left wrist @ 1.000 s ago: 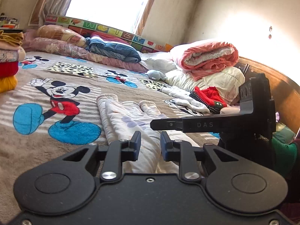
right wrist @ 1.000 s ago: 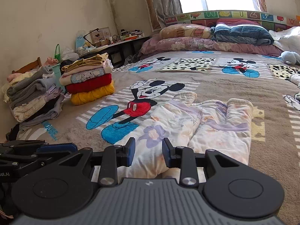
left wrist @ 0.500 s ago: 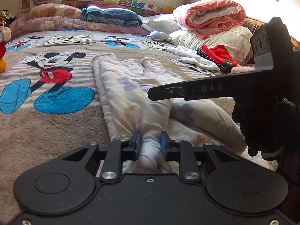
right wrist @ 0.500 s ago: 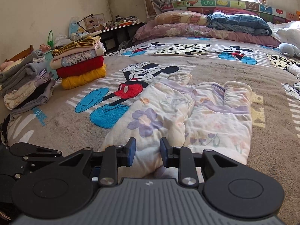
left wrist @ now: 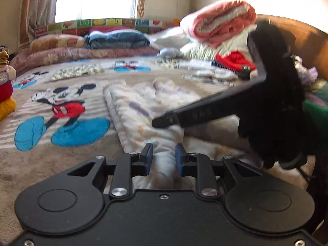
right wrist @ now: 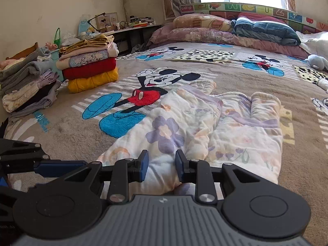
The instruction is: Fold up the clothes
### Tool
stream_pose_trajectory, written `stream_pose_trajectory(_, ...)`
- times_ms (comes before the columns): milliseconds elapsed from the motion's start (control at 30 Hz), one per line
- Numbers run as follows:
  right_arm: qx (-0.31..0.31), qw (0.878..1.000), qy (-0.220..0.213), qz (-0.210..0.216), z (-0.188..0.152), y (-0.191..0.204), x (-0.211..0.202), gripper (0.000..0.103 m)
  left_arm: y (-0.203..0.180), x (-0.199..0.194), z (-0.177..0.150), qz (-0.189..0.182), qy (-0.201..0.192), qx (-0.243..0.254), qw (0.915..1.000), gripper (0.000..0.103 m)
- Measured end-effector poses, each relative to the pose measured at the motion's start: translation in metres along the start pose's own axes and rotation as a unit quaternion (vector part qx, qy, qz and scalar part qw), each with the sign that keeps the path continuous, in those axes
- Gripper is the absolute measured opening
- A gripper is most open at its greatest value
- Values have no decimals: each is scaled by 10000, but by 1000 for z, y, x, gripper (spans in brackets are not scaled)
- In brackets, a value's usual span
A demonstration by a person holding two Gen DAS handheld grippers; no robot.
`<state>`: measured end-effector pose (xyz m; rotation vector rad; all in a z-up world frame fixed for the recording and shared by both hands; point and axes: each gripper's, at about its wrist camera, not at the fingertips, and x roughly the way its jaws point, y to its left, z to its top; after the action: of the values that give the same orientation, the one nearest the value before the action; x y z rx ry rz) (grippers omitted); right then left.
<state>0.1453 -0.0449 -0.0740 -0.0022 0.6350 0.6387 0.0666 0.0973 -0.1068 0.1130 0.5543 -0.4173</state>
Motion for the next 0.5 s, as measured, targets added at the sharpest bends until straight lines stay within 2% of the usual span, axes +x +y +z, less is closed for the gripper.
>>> stream_pose_trajectory(267, 133, 9998, 171, -37, -3, 3, 8, 29, 9, 0, 0, -138, 94, -339, 9993, 22)
stream_pose_trajectory(333, 171, 9997, 146, -62, 0, 4, 2, 30, 13, -6, 1, -274, -7, -605, 9978, 25)
stream_pose_trajectory(400, 416, 9991, -12, -87, -9, -4, -15, 34, 19, -17, 2, -405, -181, -942, 9946, 25)
stream_pose_trajectory(467, 725, 9971, -212, -112, -22, -15, -35, 45, 27, -31, 1, -424, -456, -1326, 9892, 25)
stream_pose_trajectory(500, 879, 9956, -312, -125, -28, -20, -46, 46, 32, -36, 0, -448, -553, -1544, 9854, 29)
